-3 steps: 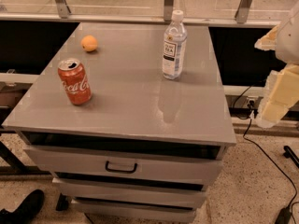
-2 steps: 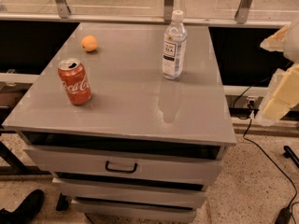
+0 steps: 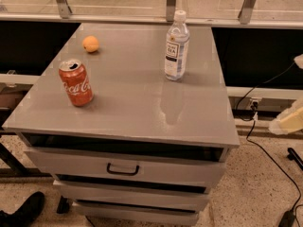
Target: Move blue plastic bottle near orange
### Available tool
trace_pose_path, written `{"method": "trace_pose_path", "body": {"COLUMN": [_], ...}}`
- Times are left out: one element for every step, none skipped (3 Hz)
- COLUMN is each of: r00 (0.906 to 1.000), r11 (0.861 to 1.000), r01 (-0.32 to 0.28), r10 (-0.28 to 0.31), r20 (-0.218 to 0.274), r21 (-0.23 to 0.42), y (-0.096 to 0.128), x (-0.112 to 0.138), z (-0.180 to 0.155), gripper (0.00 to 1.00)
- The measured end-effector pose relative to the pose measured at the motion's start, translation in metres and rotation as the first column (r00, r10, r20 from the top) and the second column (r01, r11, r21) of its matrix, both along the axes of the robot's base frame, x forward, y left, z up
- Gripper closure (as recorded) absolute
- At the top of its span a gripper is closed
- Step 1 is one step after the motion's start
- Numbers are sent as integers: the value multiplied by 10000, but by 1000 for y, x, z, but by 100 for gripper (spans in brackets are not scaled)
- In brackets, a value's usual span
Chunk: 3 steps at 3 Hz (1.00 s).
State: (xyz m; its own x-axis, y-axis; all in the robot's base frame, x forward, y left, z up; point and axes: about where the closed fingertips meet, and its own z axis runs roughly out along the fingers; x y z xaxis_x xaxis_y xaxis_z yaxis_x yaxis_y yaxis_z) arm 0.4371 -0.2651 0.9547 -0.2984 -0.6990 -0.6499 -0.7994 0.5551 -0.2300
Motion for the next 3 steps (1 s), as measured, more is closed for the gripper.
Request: {"method": "trace_pose_path", "body": {"r00": [9869, 9713, 9687], "r11": [9878, 9530, 9397], "r01": [541, 539, 454], "r10": [-751, -1194, -1244], "r20": [1426, 2058, 2151], "r21": [1460, 2981, 3391], "y": [-3, 10, 17], "x": [0, 1, 1], "z": [16, 34, 44], "gripper": [0, 0, 0]}}
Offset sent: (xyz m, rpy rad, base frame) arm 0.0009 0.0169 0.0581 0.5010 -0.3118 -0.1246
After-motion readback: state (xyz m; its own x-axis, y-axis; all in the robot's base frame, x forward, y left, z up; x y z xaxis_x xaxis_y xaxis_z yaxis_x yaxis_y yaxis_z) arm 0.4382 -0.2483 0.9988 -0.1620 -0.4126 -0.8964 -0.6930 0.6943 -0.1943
